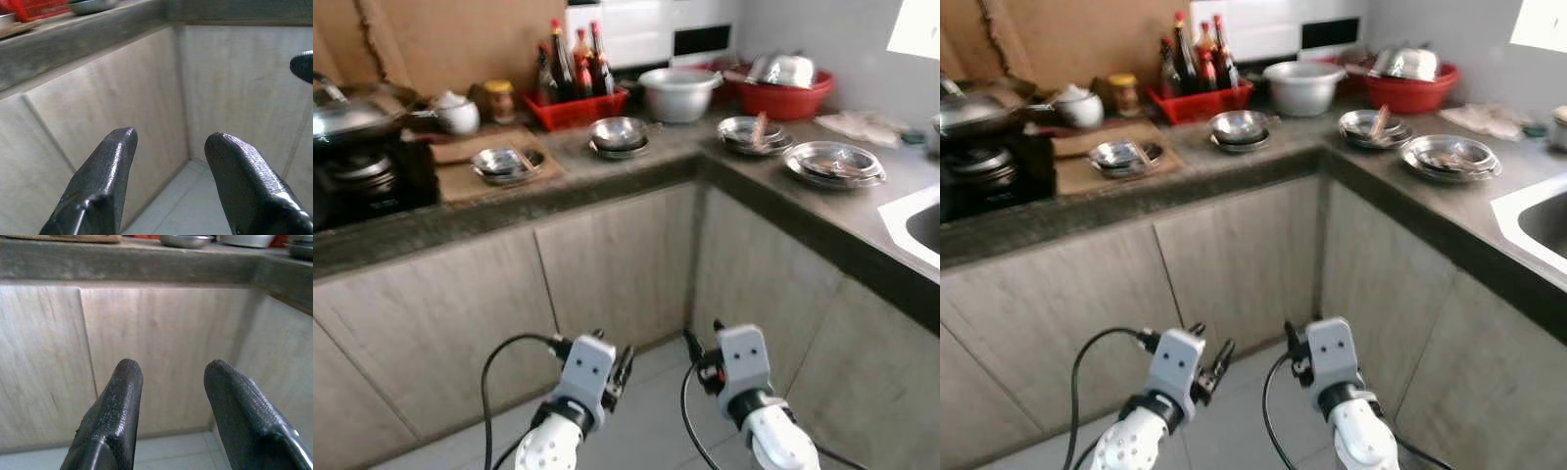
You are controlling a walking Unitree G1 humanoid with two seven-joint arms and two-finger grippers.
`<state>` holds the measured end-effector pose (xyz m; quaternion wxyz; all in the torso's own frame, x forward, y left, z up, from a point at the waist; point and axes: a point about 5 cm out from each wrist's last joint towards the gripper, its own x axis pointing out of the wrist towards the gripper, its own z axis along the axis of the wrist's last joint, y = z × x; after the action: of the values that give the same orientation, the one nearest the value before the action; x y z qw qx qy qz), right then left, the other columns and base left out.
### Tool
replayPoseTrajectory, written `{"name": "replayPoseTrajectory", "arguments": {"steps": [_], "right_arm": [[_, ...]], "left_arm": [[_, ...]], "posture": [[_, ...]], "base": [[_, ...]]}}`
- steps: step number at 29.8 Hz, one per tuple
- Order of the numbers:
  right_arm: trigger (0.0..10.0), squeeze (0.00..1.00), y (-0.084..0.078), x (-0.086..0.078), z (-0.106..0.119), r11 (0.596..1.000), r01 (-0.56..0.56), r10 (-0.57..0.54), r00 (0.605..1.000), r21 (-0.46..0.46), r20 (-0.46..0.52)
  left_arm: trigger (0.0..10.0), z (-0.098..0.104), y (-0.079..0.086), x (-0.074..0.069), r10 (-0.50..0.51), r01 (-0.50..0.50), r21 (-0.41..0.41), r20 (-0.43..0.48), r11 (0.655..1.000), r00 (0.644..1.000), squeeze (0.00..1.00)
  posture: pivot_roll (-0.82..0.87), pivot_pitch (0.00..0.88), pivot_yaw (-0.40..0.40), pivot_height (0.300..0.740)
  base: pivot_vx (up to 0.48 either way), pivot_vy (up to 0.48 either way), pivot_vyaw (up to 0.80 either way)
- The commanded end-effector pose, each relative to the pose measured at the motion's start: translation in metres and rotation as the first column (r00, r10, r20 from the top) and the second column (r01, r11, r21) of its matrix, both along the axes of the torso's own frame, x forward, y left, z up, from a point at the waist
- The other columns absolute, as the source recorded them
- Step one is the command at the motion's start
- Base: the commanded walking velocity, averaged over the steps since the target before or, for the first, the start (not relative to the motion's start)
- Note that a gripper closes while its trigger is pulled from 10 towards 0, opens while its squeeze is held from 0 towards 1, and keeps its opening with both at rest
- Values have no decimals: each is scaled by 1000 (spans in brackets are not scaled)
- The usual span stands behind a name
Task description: Kitchen organization
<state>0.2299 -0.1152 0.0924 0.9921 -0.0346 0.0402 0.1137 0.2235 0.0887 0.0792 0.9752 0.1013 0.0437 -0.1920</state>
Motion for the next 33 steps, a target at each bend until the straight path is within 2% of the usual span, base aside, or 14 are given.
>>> {"name": "replayPoseTrajectory", "arguments": {"steps": [1, 5, 9, 13, 17, 24, 33], "right_arm": [[10000, 0, 2, 2, 3, 1000, -2, 2, 1000, 24, 13], [10000, 0, 2, 3, 4, 1000, -11, 10, 1000, 21, 24], [10000, 0, 3, 4, 7, 1000, -15, 14, 999, 12, 41], [10000, 0, -9, 14, 11, 1000, 15, -16, 998, 9, 58], [10000, 0, -11, 17, 13, 1000, 21, -21, 998, 5, 66], [10000, 0, -11, 25, 17, 999, 26, -28, 996, 21, 81], [10000, 0, 1, 22, 16, 999, -33, 31, 997, 29, 76]], "left_arm": [[10000, 1, 4, 2, 18, -18, 12, 11, 1000, 1000, 0], [10000, 2, 5, 3, 23, -23, 11, 13, 1000, 1000, 0], [10000, 3, 5, 3, 28, -28, 8, 14, 1000, 999, 0], [10000, 3, 5, 3, 31, -32, 5, 14, 999, 999, 0], [10000, 3, 6, 3, 33, -33, 3, 13, 999, 999, 0], [10000, 3, 6, 4, 37, -37, 3, 13, 999, 999, 0], [10000, 4, 6, 5, 42, -42, 1, 15, 999, 999, 0]], "posture": [[30, 0, -27, 740], [38, 0, -32, 740], [40, 0, -31, 740], [40, 0, -30, 740], [41, 0, -33, 740], [45, 0, -37, 740], [45, 0, -39, 740]], "base": [[311, 0, 0], [312, 0, 0], [312, 0, 800], [313, 0, 800], [317, 0, 800], [318, 0, 0], [316, 0, 0]]}}
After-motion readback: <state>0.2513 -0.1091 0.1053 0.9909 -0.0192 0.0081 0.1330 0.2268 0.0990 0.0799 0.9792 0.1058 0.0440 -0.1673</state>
